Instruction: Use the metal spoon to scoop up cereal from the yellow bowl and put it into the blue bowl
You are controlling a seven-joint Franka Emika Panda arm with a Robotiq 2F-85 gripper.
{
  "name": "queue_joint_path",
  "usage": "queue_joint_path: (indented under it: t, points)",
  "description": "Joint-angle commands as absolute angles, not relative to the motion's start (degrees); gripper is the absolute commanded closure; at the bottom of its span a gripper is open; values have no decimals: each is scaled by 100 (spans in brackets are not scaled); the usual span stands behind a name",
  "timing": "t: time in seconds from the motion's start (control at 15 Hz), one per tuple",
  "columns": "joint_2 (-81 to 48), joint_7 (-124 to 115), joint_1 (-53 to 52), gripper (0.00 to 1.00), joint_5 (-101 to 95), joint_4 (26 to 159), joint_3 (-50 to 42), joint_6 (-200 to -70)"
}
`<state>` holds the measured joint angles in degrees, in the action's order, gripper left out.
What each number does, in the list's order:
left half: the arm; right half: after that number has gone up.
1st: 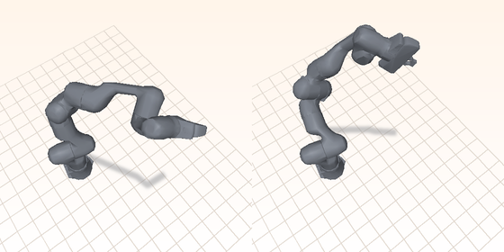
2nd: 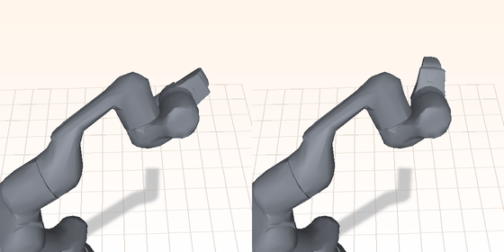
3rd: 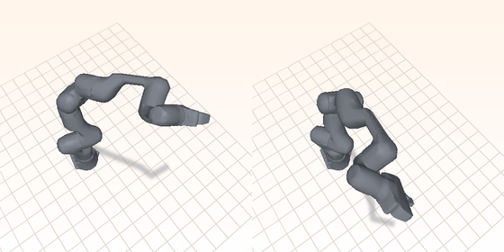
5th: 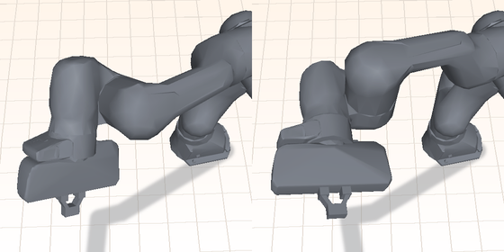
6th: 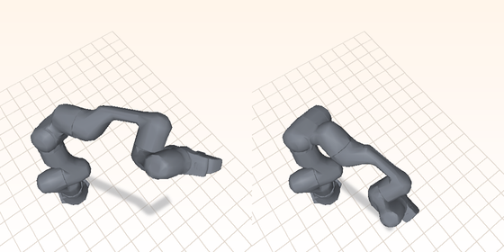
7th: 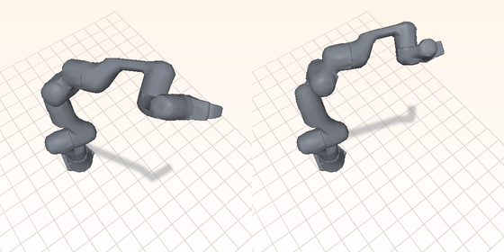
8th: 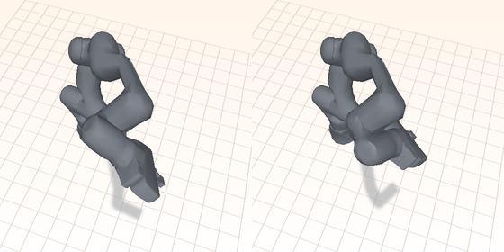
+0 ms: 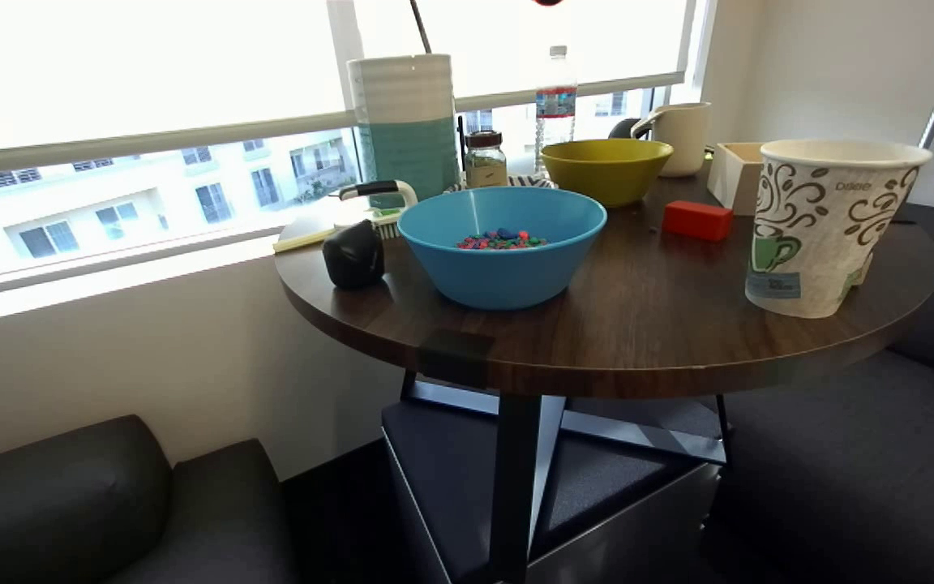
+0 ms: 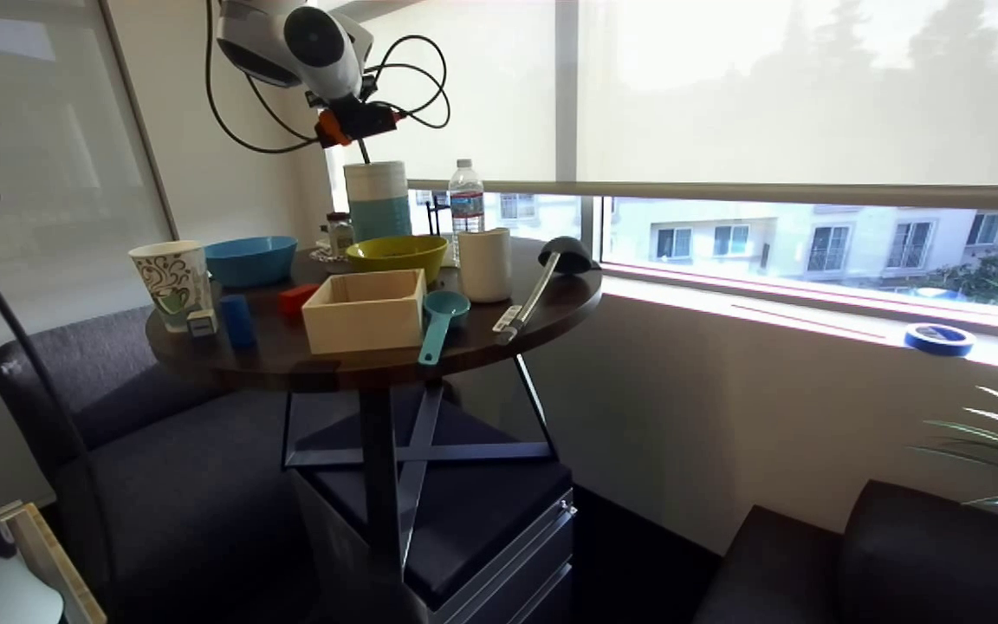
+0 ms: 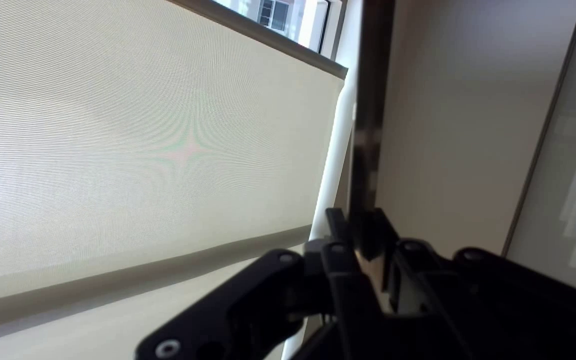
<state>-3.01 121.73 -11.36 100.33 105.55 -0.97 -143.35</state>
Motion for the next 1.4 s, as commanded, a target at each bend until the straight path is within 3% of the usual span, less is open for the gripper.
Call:
queue_joint_path:
  t: [0.0,0.2,0.27,1.33]
  points:
    - [-303,12149,-918,85,10002,10545,129,-14344]
    - [-303,12149,-919,85,10002,10535,135,-14343]
    - [-389,12143,-884,96,10106,10555,111,-14214]
    - [-1199,12084,-597,96,10007,10488,139,-13655]
